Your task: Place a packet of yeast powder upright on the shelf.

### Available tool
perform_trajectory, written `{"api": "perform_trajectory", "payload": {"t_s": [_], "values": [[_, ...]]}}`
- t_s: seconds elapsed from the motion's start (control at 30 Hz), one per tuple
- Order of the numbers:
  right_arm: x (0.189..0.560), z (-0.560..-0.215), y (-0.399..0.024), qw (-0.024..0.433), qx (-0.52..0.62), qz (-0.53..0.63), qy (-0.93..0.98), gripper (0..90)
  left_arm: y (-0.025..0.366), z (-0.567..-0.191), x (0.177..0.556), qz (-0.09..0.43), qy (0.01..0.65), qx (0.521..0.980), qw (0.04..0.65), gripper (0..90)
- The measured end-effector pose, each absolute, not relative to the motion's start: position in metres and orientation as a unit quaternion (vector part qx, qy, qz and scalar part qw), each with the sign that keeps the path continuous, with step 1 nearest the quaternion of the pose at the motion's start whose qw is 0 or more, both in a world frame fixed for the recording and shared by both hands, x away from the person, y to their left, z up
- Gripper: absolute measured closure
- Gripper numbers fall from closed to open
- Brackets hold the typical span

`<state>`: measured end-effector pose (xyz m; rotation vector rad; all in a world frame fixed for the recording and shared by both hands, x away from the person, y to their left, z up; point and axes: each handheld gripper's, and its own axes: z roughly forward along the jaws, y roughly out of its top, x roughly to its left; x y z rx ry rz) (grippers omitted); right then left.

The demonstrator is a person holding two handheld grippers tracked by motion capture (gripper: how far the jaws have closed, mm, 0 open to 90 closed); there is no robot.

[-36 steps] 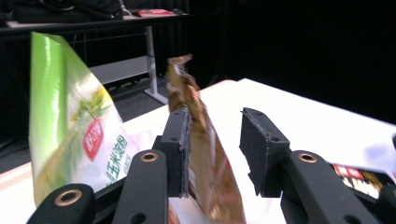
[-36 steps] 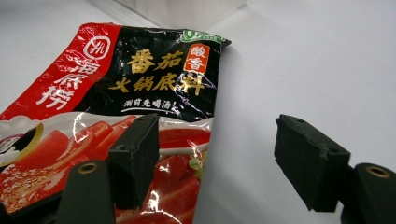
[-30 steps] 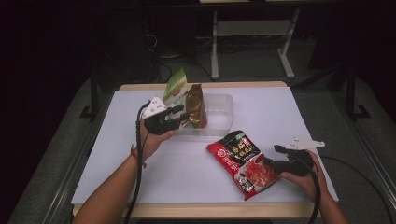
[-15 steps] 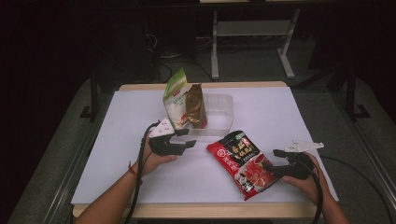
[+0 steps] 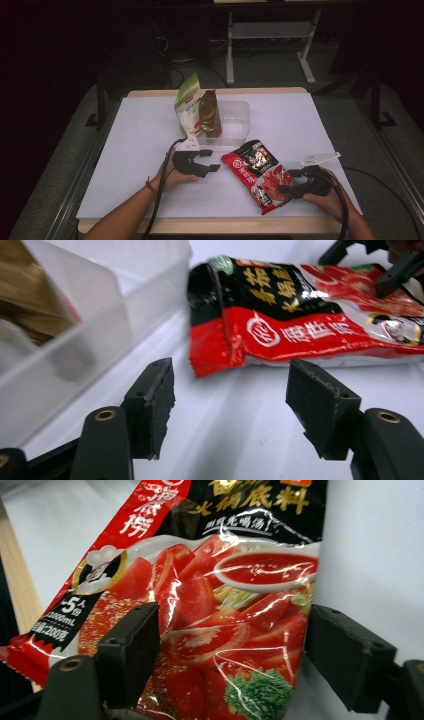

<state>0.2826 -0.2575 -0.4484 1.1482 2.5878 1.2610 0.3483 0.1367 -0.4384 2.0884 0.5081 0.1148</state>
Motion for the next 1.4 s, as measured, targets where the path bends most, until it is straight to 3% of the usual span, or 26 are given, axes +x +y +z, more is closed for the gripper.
{"api": "perform_trajectory", "payload": {"t_s": [0.27,0.77,1.1,1.4], "values": [[0.284,-0.453,-0.253,-0.009,0.368,0.407,0.836,19.5,0.131,-0.444,0.351,0.017,0.213,0.857,0.469,33.9],[0.282,-0.453,-0.245,0.003,0.367,0.403,0.838,19.8,0.109,-0.451,0.357,-0.026,0.246,0.853,0.46,24.1],[0.281,-0.453,-0.243,0.005,0.365,0.403,0.839,20.4,0.104,-0.457,0.359,-0.047,0.271,0.85,0.45,22.0],[0.281,-0.454,-0.24,0.016,0.368,0.409,0.834,26.1,0.098,-0.458,0.358,-0.072,0.265,0.849,0.452,24.6]]}}
